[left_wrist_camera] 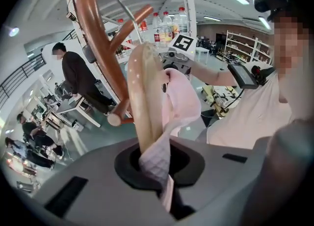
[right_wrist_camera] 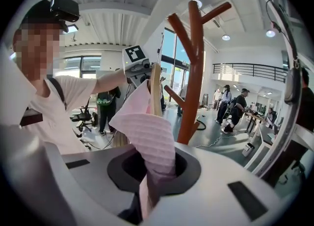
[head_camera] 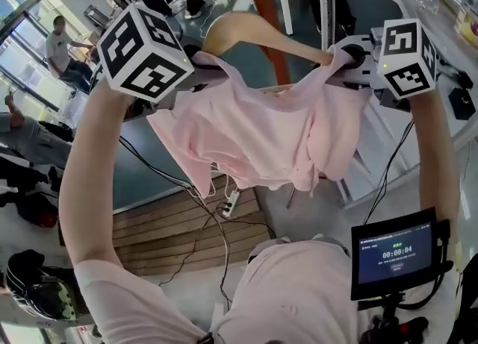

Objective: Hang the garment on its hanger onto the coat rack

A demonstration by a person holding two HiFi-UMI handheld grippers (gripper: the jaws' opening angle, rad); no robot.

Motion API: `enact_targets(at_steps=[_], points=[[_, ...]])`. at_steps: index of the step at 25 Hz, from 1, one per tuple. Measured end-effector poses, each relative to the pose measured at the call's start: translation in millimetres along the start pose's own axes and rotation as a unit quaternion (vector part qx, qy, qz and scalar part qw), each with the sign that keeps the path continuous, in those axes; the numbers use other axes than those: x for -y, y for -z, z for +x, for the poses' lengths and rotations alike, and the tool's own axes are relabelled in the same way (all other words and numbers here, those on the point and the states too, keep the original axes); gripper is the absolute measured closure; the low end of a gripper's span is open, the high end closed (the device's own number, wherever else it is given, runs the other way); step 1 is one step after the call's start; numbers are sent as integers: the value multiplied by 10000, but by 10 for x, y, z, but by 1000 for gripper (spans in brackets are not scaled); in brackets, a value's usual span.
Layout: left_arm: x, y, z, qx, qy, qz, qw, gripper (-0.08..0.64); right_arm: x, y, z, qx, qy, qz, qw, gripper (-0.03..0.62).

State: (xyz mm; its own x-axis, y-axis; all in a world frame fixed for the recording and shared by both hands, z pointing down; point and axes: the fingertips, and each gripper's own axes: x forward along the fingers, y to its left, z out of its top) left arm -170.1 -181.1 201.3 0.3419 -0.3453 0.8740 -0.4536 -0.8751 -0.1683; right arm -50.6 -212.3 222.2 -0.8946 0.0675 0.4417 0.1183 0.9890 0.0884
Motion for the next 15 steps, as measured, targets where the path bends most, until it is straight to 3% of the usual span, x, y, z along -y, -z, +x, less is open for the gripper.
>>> enact_targets(at_steps=[6, 15], points=[[-153, -114, 186, -175, 228, -21, 9996, 552, 175, 189, -12, 87, 130, 256, 9995, 558], [-140, 50, 508, -627, 338, -115, 9974, 552, 210, 517, 114, 6, 3, 471, 9989, 558]])
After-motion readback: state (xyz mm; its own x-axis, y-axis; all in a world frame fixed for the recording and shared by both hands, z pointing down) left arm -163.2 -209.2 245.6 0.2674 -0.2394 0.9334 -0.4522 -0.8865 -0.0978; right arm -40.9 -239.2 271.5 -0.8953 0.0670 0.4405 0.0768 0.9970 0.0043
